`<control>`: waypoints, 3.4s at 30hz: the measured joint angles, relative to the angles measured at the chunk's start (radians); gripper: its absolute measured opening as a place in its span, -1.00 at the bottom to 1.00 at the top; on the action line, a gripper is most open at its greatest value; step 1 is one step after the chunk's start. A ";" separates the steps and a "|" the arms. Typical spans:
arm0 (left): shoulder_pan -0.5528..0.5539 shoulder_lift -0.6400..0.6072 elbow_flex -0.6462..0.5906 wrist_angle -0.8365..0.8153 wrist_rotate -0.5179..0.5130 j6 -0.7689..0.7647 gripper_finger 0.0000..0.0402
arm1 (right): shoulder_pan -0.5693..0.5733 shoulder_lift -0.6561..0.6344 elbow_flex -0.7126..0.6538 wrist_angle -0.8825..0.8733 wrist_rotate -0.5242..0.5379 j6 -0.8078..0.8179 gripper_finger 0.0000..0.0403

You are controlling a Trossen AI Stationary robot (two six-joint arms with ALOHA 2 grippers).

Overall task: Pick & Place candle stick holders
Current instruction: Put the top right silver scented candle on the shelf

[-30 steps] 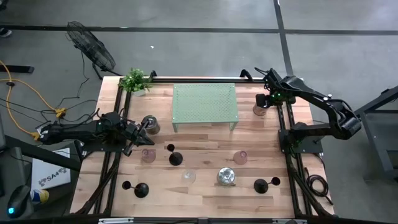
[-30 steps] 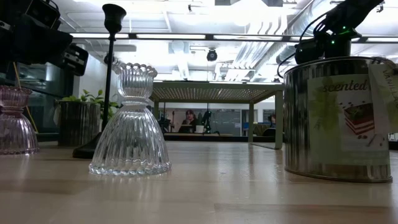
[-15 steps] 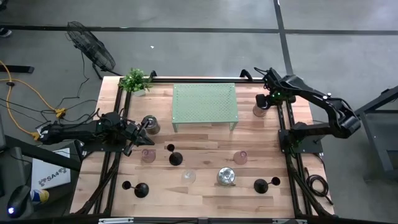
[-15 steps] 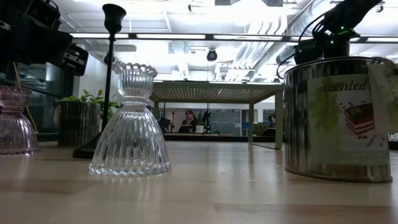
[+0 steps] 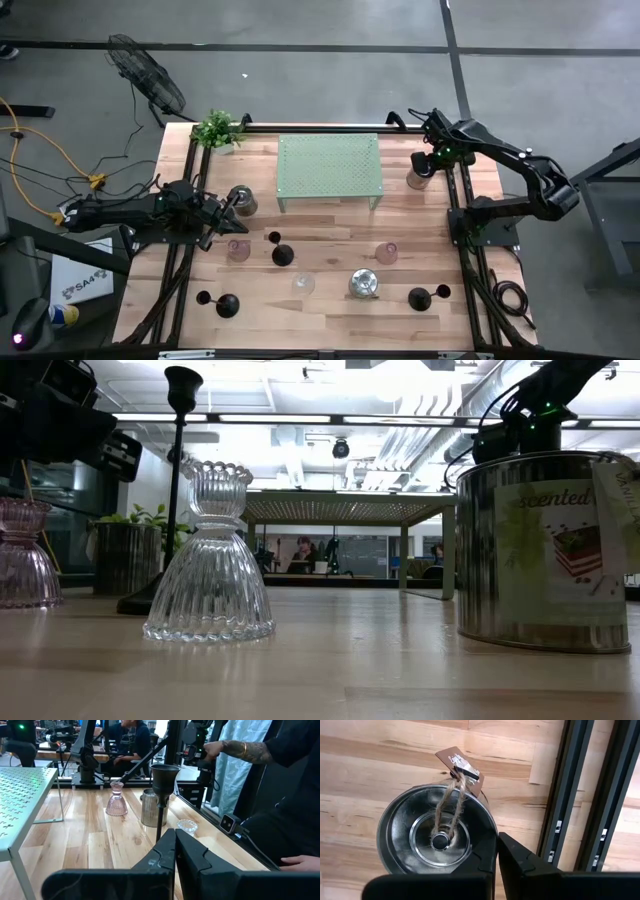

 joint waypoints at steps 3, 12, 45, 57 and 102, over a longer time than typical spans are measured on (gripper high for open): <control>0.000 0.000 0.000 0.000 0.000 0.000 -1.00 | 0.000 0.000 0.000 0.001 0.000 0.000 -0.98; 0.000 0.000 0.000 0.000 0.000 0.000 -1.00 | 0.000 -0.001 0.000 0.004 -0.012 -0.016 -0.98; 0.000 0.000 0.000 0.000 0.000 0.000 -1.00 | 0.026 -0.043 0.408 -0.165 -0.110 -0.080 -0.98; 0.000 0.000 0.000 0.000 0.000 0.000 -1.00 | 0.151 0.089 0.635 -0.134 -0.156 -0.036 -0.98; 0.000 0.000 0.000 0.000 0.000 0.000 -1.00 | 0.358 0.313 0.767 0.013 -0.037 0.348 -0.98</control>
